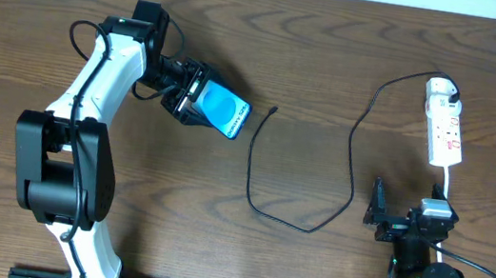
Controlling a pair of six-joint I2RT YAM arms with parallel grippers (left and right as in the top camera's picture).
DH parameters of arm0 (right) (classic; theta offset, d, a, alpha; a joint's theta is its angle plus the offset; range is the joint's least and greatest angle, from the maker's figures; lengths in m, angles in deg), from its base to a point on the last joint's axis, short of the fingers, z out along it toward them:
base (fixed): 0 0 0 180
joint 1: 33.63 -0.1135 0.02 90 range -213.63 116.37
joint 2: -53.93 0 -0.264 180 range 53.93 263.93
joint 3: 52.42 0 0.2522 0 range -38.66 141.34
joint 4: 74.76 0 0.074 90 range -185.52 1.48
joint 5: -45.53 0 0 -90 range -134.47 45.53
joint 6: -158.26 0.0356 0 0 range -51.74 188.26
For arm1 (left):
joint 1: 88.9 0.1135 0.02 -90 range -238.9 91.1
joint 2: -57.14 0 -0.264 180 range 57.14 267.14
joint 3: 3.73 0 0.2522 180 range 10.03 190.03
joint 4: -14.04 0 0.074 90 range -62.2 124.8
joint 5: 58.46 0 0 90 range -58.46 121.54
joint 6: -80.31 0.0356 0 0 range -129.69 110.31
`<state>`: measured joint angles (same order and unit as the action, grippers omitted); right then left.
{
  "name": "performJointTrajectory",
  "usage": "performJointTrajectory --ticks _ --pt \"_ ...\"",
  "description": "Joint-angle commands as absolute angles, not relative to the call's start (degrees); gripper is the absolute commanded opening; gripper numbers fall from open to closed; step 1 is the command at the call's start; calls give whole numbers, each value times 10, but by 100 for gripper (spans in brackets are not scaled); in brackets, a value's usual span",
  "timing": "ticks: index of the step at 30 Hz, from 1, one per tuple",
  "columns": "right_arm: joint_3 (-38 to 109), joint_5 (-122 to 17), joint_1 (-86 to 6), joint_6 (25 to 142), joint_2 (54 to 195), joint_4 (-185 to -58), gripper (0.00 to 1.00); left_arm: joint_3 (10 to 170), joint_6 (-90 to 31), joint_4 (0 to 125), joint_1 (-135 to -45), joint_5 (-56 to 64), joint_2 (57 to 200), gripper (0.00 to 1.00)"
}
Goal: Plug charger to phone and switch on socket
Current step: 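Carry the phone right toward the table center with the left gripper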
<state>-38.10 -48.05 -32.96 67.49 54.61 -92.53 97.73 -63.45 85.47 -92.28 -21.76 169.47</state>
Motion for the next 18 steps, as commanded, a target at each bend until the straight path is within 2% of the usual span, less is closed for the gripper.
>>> performJointTrajectory --ticks 1,11,18 --pt "-383 -476 -334 669 543 -926 99 989 -640 856 -919 -310 1681 66" --pt "-383 -476 -334 669 543 -926 99 989 -648 856 -919 -361 1681 66" --pt "-383 -476 -334 669 543 -926 99 989 -704 856 -919 -367 1681 66"
